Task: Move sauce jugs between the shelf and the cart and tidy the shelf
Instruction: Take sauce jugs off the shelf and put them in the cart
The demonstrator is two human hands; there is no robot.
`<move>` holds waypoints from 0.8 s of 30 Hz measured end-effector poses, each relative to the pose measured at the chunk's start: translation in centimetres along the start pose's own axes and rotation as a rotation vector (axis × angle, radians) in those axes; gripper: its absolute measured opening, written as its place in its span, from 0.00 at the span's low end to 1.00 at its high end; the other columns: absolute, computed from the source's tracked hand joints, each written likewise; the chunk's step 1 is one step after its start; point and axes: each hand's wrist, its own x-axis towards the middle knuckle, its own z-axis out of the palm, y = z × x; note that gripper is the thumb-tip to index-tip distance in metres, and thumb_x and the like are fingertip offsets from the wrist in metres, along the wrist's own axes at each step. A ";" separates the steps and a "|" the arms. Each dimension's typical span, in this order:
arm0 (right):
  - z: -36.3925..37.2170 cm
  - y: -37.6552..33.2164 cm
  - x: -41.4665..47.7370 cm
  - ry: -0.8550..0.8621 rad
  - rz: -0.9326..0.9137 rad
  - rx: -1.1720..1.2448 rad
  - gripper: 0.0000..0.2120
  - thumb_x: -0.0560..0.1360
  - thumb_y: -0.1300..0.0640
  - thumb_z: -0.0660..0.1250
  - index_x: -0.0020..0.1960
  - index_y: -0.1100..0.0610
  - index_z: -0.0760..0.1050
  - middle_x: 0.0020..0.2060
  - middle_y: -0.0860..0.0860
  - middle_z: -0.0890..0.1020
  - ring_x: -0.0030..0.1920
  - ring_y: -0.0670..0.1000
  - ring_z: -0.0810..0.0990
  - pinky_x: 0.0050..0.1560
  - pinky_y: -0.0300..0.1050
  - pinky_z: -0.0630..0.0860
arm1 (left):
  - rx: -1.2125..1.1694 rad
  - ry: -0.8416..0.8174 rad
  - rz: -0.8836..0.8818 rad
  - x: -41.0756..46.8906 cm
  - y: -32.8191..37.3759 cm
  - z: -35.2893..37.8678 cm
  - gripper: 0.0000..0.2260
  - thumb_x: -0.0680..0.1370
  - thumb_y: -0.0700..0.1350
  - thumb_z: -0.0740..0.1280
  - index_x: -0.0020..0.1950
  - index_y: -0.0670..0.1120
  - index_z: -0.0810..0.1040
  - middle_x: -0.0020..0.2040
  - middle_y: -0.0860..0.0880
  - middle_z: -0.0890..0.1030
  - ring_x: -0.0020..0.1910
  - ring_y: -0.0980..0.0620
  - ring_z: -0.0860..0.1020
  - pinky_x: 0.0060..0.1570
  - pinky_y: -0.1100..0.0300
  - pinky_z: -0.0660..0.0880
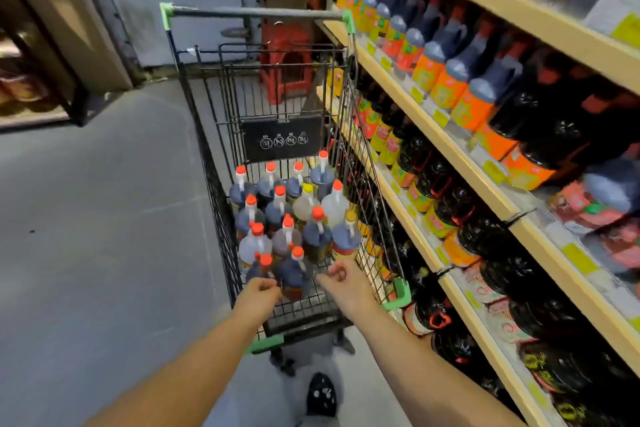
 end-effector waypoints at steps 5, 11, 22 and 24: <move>0.9 1.5 5.5 -0.240 0.106 -0.074 0.09 0.71 0.59 0.70 0.43 0.54 0.69 0.31 0.46 0.70 0.32 0.43 0.68 0.31 0.32 0.65 | -0.089 0.074 -0.129 2.0 0.5 0.9 0.11 0.73 0.36 0.62 0.33 0.48 0.69 0.32 0.46 0.70 0.32 0.49 0.67 0.32 0.59 0.61; 2.9 4.2 10.0 -0.364 0.220 -0.149 0.15 0.74 0.59 0.68 0.58 0.58 0.69 0.40 0.50 0.73 0.43 0.50 0.72 0.37 0.36 0.68 | -0.146 0.122 -0.213 5.7 0.1 2.2 0.04 0.71 0.38 0.66 0.40 0.45 0.71 0.36 0.44 0.73 0.33 0.50 0.69 0.36 0.60 0.65; 7.7 8.2 14.1 -0.317 0.224 -0.191 0.08 0.70 0.65 0.69 0.48 0.68 0.77 0.40 0.59 0.78 0.43 0.50 0.73 0.43 0.40 0.67 | -0.179 0.088 -0.393 12.3 -1.1 3.9 0.14 0.76 0.44 0.65 0.61 0.43 0.73 0.54 0.43 0.73 0.50 0.46 0.71 0.56 0.48 0.73; 8.2 8.1 13.9 -0.266 0.211 -0.157 0.01 0.71 0.64 0.68 0.41 0.61 0.77 0.37 0.55 0.77 0.40 0.50 0.74 0.41 0.39 0.67 | -0.215 0.075 -0.444 12.7 -0.9 3.7 0.13 0.76 0.45 0.64 0.60 0.45 0.71 0.58 0.43 0.72 0.52 0.46 0.70 0.54 0.50 0.71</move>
